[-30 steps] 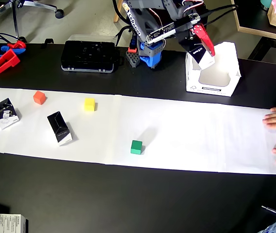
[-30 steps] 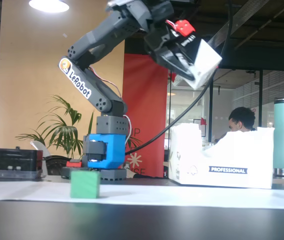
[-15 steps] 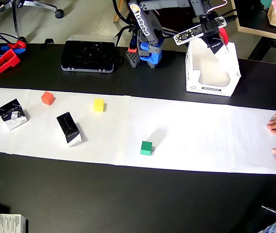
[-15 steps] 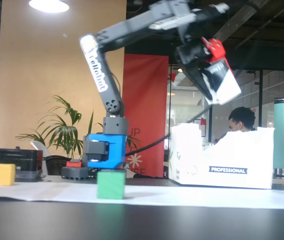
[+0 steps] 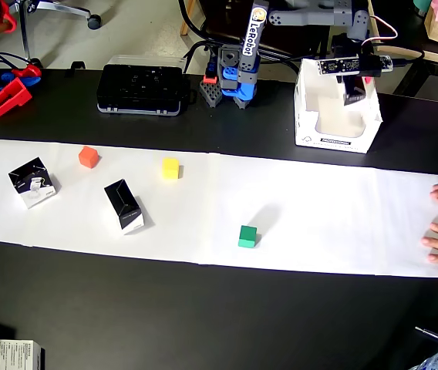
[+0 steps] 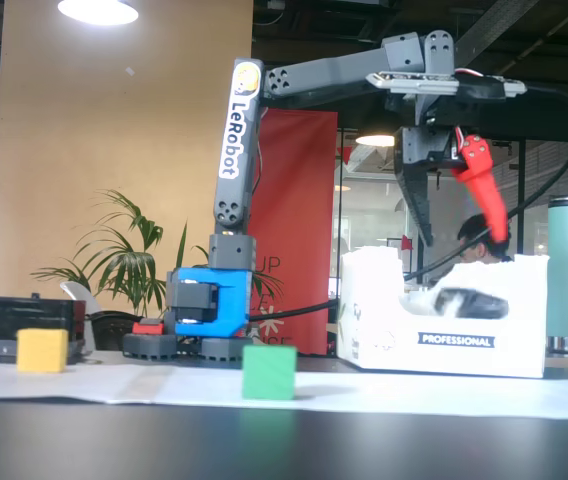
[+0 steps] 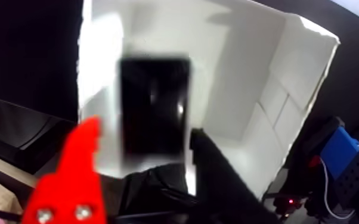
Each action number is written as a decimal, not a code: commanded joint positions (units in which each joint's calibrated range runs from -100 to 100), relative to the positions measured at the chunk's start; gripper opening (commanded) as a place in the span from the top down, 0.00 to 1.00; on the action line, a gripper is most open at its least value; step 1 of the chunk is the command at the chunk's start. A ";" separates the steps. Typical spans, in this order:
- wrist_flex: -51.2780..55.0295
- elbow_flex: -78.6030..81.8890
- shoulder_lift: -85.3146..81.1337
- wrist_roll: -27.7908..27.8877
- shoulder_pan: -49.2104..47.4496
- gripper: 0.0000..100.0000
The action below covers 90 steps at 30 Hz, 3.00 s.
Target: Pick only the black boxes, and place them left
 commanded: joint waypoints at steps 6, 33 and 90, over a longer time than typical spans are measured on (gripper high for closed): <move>0.57 -6.35 -8.46 4.04 -0.36 0.58; 0.41 6.77 -36.83 49.20 78.03 0.57; -48.40 13.06 18.17 62.88 94.23 0.85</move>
